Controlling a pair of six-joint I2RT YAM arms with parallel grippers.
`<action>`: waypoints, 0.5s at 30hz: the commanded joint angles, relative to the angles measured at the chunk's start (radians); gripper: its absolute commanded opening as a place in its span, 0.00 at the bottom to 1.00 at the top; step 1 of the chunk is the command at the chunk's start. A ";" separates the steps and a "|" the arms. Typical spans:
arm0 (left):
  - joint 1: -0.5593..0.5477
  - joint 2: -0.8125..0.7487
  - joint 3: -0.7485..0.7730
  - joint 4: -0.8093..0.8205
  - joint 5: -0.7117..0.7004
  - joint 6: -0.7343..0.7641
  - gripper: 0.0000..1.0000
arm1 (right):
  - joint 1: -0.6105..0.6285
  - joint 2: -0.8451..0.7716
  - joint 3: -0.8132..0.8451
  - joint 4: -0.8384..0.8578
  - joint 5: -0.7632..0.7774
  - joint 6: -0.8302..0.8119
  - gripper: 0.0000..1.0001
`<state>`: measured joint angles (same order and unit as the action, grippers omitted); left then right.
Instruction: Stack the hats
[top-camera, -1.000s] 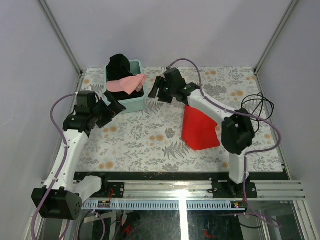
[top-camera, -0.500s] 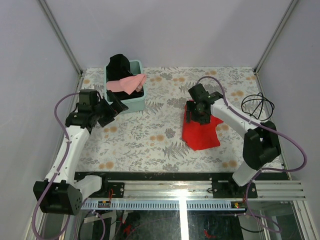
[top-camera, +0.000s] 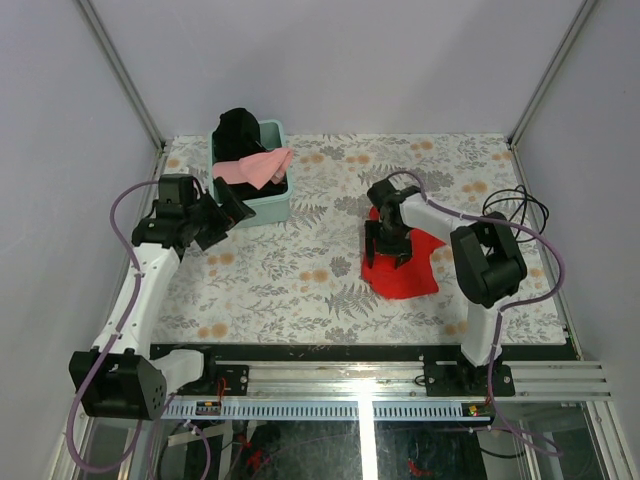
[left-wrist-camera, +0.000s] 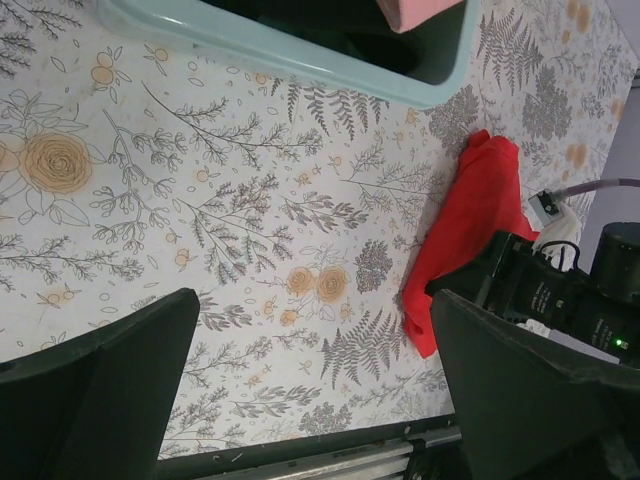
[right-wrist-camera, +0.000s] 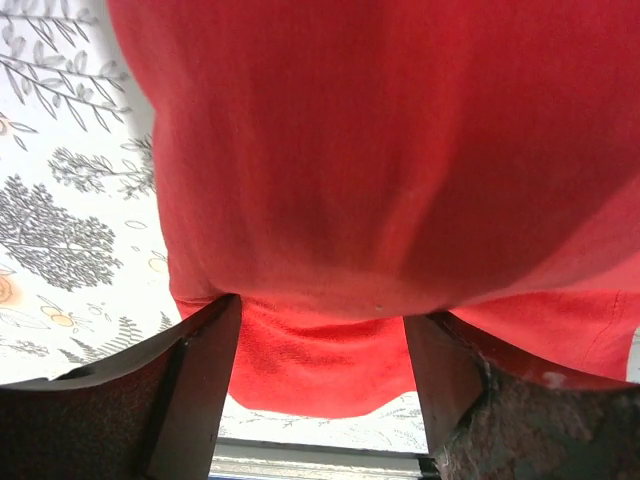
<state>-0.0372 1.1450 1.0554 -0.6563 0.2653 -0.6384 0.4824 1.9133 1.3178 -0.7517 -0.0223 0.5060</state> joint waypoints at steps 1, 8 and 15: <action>0.020 0.020 0.052 0.003 0.007 0.035 1.00 | -0.027 0.059 0.079 0.019 -0.014 -0.019 0.74; 0.032 0.063 0.092 -0.008 0.010 0.043 1.00 | -0.176 0.216 0.273 0.053 0.054 -0.021 0.75; 0.033 0.074 0.075 -0.005 0.018 0.034 1.00 | -0.342 0.463 0.799 -0.052 0.176 -0.073 0.76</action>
<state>-0.0113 1.2182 1.1175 -0.6666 0.2661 -0.6159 0.2279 2.2803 1.8732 -0.7750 -0.0025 0.4824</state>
